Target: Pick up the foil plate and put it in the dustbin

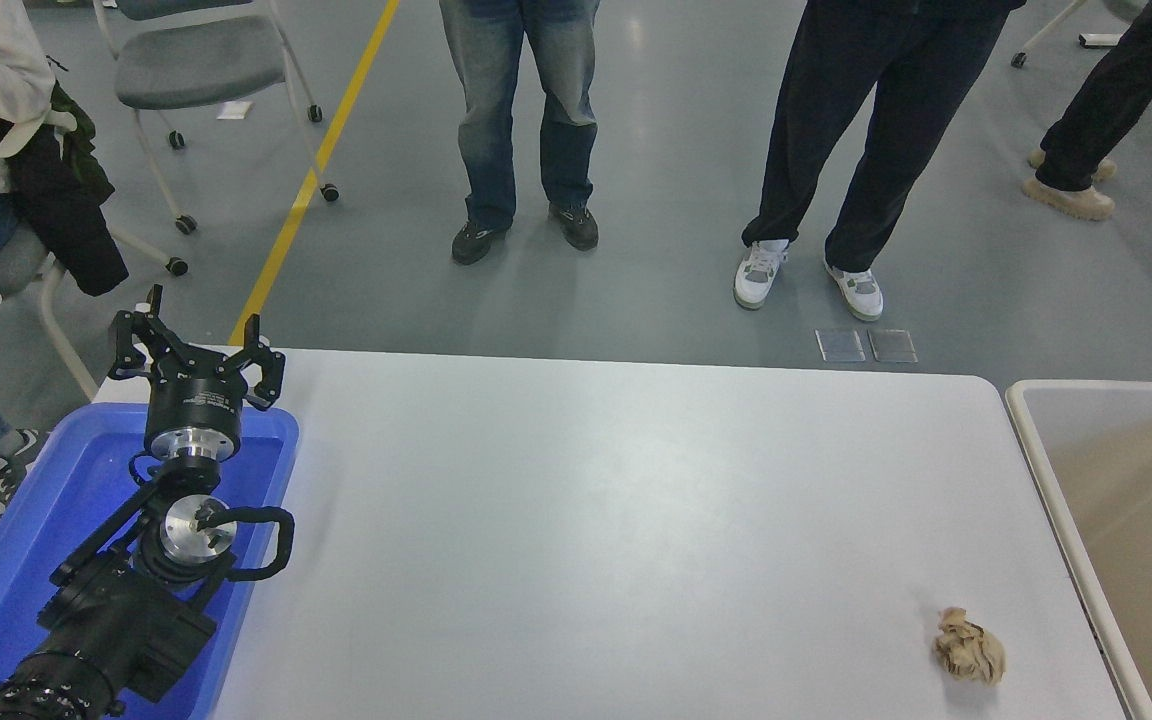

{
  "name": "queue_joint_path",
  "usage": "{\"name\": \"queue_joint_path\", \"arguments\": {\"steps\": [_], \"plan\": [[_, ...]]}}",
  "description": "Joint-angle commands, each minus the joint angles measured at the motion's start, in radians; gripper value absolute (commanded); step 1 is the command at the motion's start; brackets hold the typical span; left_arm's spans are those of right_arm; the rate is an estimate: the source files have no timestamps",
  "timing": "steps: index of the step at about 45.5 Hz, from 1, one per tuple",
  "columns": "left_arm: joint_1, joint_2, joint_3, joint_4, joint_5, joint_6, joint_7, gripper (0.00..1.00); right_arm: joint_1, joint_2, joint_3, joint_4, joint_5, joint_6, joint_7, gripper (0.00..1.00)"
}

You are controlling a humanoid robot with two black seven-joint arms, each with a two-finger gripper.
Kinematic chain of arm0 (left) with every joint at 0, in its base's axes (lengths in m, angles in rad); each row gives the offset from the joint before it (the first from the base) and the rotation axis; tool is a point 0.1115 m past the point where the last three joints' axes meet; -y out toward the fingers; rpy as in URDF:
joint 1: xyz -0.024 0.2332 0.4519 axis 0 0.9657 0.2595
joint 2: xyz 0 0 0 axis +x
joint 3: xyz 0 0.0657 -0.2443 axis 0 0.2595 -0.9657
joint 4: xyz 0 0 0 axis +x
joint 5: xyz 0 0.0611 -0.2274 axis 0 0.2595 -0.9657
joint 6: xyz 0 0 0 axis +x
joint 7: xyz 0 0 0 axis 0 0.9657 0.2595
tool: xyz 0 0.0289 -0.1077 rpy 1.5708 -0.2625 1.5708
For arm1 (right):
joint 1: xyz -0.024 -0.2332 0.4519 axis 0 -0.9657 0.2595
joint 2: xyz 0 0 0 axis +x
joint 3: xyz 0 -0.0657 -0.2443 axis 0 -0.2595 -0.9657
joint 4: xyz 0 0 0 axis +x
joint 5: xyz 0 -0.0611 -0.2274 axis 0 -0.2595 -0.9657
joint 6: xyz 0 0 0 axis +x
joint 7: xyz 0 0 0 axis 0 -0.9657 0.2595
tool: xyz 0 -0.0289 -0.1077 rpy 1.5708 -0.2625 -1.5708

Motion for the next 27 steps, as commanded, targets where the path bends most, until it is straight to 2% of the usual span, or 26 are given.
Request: {"name": "queue_joint_path", "arguments": {"steps": [1,22,23,24,26,27], "plan": [[0.000,0.000,0.000,0.000,0.000,0.000,0.000,0.99,-0.173,0.100,0.188,-0.063,0.037,-0.026,-0.022,0.00],[0.000,0.000,0.000,0.000,0.000,0.000,0.000,0.99,-0.242,0.153,0.188,-0.061,0.037,-0.026,-0.017,0.00],[0.000,0.000,0.000,0.000,0.000,0.000,0.000,0.99,-0.242,0.158,0.188,-0.061,0.037,-0.025,-0.016,0.08],[0.000,0.000,0.000,0.000,0.000,0.000,0.000,0.99,-0.243,0.161,0.188,-0.061,0.037,-0.026,-0.016,0.26],[0.000,0.000,0.000,0.000,0.000,0.000,0.000,0.99,-0.250,0.164,0.191,-0.061,0.037,-0.026,-0.016,0.29],[0.000,0.000,0.000,0.000,0.000,0.000,0.000,0.99,-0.254,0.164,0.191,-0.061,0.037,-0.026,-0.016,0.35]]}}
